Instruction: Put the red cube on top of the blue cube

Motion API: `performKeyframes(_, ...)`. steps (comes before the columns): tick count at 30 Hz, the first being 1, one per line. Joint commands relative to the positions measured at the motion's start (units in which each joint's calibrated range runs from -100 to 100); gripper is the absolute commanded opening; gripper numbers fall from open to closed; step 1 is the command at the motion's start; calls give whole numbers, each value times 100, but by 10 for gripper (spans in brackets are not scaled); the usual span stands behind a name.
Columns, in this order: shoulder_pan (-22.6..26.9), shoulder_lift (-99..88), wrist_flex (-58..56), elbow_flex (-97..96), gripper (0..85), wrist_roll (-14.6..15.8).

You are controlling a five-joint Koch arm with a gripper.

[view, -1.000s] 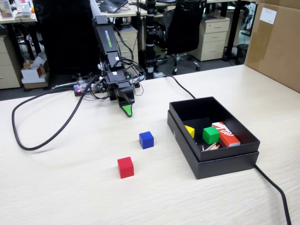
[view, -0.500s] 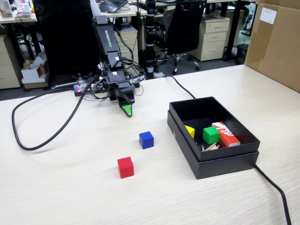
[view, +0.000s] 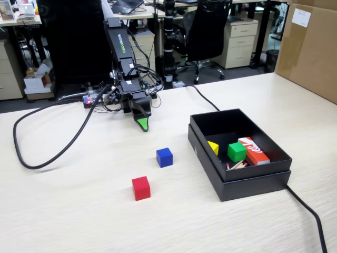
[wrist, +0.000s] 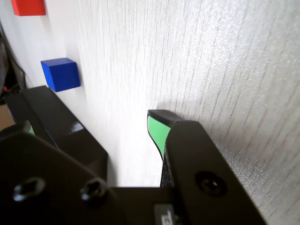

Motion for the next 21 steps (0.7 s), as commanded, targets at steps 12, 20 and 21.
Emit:
performKeyframes(12, -44, 147, -571, 360, 483, -5)
performKeyframes(20, -93, 1100, -3042, 3026, 477, 200)
performKeyframes(21, -122, 1387, -3318, 3488, 477, 200)
